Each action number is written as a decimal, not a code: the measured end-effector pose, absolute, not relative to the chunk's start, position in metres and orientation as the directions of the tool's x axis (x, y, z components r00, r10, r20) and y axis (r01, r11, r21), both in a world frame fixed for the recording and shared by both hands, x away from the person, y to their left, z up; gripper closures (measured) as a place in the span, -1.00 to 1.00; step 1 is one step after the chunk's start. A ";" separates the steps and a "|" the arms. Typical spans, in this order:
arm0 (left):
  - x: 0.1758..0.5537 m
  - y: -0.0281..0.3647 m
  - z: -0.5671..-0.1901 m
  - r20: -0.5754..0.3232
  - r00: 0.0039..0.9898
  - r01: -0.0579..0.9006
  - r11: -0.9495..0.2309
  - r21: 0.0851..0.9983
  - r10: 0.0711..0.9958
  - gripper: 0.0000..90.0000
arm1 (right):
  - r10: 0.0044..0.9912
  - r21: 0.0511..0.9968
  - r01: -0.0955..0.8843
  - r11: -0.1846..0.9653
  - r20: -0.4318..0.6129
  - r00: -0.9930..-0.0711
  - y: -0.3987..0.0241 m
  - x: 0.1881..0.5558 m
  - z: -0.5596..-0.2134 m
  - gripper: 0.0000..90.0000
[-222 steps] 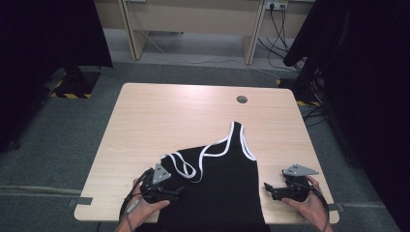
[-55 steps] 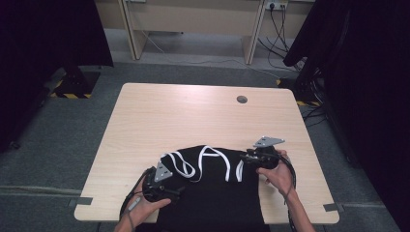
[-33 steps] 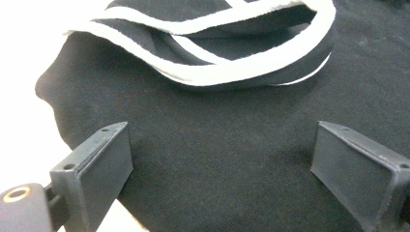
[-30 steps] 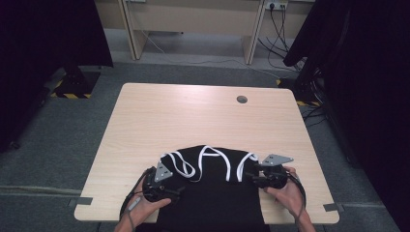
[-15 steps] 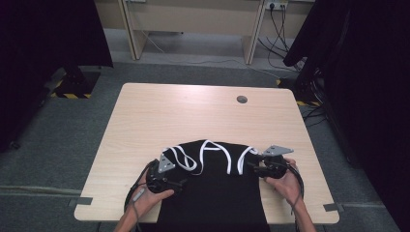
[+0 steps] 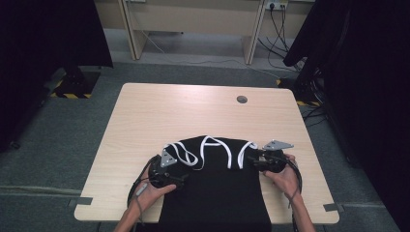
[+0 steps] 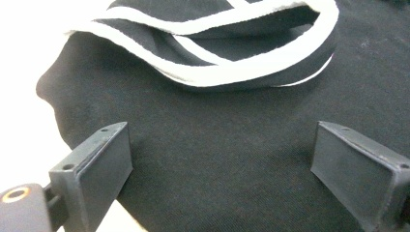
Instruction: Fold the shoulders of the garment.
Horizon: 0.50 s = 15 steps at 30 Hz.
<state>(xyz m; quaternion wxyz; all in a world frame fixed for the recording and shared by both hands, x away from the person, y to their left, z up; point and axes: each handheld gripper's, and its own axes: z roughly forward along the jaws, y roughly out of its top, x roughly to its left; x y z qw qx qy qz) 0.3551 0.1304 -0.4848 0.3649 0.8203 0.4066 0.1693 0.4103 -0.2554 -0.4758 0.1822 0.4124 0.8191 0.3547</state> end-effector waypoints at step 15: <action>0.355 0.130 -0.485 -0.019 0.612 0.543 -0.403 0.736 0.790 -0.85 | 0.842 0.723 0.605 0.334 0.060 -0.536 -0.263 0.403 -0.474 -0.53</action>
